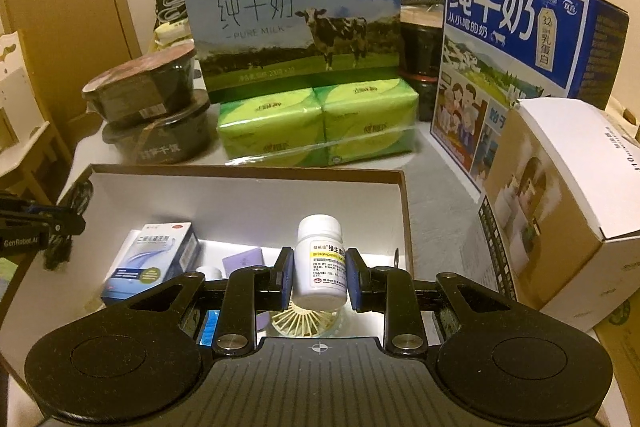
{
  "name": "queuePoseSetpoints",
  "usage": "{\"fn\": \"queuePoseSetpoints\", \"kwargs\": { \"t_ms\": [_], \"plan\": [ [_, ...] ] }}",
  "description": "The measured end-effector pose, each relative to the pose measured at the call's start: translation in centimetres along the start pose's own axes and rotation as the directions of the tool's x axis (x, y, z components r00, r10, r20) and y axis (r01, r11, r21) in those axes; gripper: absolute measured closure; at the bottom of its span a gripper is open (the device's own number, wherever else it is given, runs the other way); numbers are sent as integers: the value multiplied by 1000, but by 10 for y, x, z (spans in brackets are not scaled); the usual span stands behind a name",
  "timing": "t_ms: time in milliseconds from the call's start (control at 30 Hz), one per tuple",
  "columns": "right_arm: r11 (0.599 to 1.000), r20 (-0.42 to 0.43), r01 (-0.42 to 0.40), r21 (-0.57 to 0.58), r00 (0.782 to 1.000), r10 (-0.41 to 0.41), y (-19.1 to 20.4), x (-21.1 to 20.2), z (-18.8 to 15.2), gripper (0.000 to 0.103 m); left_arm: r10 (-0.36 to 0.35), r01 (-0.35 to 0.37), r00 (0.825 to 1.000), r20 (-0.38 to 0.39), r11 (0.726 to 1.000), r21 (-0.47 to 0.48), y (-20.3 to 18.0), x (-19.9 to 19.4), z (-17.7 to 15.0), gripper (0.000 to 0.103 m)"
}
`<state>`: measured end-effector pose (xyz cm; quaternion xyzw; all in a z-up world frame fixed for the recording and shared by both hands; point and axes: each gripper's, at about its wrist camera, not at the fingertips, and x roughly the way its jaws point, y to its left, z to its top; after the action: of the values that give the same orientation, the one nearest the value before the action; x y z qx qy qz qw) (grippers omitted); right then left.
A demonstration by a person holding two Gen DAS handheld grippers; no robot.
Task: Organize rigid objects
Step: 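Open the left gripper to drop the cable while the right gripper releases the pill bottle into the box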
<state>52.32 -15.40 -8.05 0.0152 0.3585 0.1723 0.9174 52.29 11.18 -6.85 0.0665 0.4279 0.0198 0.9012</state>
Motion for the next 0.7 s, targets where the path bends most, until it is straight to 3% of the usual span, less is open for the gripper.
{"fn": "queuePoseSetpoints", "kwargs": {
  "t_ms": [333,700],
  "plan": [
    [1000,7,-1,5,1000,1,-3,6,2,76,-2,2,1000,1,1000,13,-2,9,-2,85],
    [1000,8,10,-12,1000,-10,-4,13,6,76,-5,5,1000,9,1000,17,0,6,-7,71]
  ]
}}
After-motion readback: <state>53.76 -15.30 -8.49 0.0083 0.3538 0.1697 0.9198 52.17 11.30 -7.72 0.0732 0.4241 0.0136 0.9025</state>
